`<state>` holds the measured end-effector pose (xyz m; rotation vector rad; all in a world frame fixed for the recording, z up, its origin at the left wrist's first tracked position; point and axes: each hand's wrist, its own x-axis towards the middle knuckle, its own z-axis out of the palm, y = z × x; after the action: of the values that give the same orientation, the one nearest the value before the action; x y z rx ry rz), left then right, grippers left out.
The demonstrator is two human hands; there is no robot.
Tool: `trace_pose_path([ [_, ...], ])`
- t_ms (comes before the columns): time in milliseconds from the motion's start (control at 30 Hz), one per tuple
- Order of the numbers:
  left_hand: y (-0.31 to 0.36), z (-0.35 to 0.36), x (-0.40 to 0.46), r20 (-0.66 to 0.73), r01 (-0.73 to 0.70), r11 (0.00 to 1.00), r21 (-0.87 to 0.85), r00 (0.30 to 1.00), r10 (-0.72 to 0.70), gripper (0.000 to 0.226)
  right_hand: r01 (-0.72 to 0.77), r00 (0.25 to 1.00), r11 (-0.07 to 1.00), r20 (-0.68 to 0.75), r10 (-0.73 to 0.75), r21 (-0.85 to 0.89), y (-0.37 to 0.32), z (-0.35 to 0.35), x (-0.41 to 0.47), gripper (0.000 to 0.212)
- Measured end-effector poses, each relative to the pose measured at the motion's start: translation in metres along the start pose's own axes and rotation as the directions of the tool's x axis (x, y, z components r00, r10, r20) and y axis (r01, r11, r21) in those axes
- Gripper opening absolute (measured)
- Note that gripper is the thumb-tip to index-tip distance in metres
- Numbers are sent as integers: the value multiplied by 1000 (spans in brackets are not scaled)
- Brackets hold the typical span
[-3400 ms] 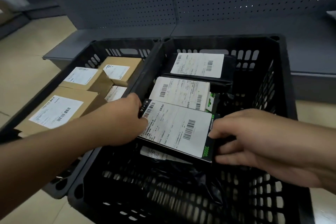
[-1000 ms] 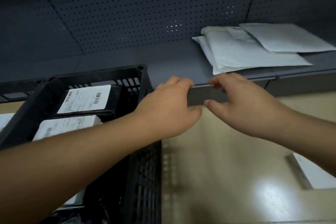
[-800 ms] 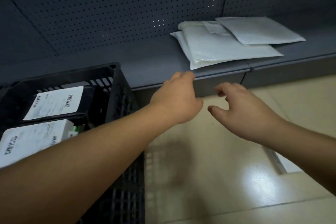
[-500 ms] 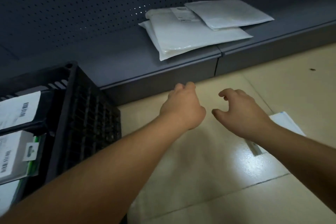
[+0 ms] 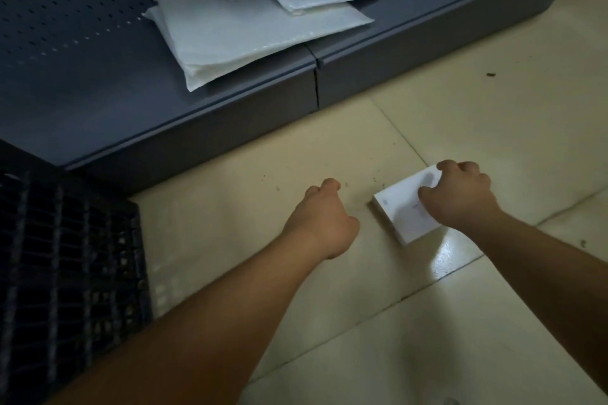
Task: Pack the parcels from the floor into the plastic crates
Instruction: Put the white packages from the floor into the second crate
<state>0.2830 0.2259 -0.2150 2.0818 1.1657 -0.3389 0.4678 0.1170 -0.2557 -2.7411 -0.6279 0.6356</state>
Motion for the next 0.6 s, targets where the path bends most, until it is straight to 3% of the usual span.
trace_pose_path([
  [300, 28, 43, 16, 177, 149, 945, -292, 979, -99, 70, -109, 994, 994, 33, 109, -4, 26, 8, 25, 52],
  [400, 36, 52, 18, 226, 229, 907, -353, 962, -155, 53, -108, 993, 994, 42, 108, -7, 27, 9, 28, 54],
  [467, 40, 55, 19, 275, 299, 847, -439, 943, -190, 24, -110, 993, 994, 52, 110, 4, 25, 9, 29, 53],
  [500, 42, 55, 19, 296, 324, 800, -504, 936, -193, 20, -115, 992, 993, 57, 114, 15, 24, 9, 30, 52],
  [600, 44, 55, 19, 363, 419, 615, -668, 905, -221, 31, -122, 989, 991, 94, 117, 54, 18, 12, 30, 47],
])
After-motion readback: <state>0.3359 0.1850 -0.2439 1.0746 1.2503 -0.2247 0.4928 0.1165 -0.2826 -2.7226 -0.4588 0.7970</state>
